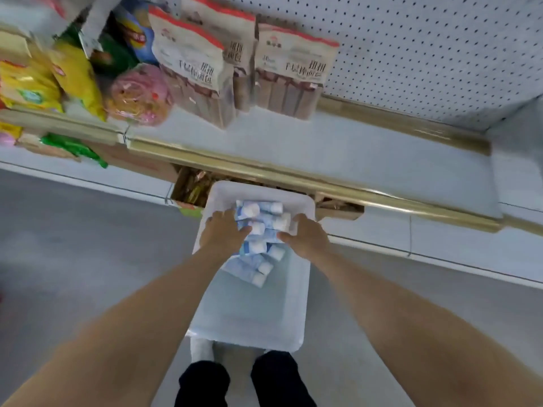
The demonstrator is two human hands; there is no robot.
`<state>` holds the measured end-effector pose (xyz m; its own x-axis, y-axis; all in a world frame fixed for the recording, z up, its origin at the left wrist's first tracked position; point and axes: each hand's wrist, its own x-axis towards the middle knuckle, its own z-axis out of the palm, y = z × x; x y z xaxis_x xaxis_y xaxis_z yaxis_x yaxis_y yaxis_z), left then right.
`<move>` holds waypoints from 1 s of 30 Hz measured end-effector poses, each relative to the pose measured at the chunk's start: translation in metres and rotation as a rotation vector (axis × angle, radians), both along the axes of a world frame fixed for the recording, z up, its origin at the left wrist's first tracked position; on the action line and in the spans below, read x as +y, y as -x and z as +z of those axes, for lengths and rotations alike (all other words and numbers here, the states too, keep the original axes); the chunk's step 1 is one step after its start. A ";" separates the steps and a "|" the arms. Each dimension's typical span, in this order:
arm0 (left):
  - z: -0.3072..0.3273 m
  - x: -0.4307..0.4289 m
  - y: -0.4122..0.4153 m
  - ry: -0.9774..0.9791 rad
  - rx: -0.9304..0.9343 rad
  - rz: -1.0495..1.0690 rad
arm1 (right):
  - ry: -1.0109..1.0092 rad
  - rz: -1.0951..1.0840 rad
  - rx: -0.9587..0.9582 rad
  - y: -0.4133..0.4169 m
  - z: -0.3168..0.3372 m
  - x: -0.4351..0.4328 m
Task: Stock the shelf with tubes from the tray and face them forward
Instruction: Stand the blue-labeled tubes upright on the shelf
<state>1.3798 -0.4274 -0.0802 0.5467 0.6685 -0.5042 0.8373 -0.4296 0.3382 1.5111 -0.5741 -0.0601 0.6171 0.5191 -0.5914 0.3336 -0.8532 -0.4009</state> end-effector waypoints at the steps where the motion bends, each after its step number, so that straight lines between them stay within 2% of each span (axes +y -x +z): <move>1: -0.019 0.001 0.005 0.028 0.021 0.007 | 0.011 -0.038 0.039 0.005 -0.019 -0.001; 5: -0.088 0.002 0.027 0.163 0.088 0.039 | 0.031 -0.177 0.162 0.028 -0.083 -0.001; 8: -0.127 -0.007 0.033 0.275 0.133 0.046 | -0.070 -0.319 0.027 0.036 -0.116 0.009; 10: -0.143 -0.012 0.031 0.325 0.152 0.046 | -0.117 -0.339 -0.073 0.033 -0.131 0.017; 13: -0.158 -0.015 0.018 0.414 0.178 0.070 | -0.127 -0.317 -0.055 0.028 -0.152 0.024; 18: -0.175 -0.006 0.009 0.567 0.075 0.449 | -0.043 -0.376 -0.030 0.032 -0.180 0.026; 23: -0.184 -0.002 0.013 0.528 0.128 0.649 | 0.035 -0.478 0.120 0.052 -0.198 0.025; 27: -0.184 -0.011 0.009 0.588 0.048 0.889 | 0.019 -0.521 0.151 0.056 -0.205 0.025; 30: -0.182 -0.021 0.003 0.638 0.007 1.056 | -0.027 -0.665 0.358 0.052 -0.206 0.025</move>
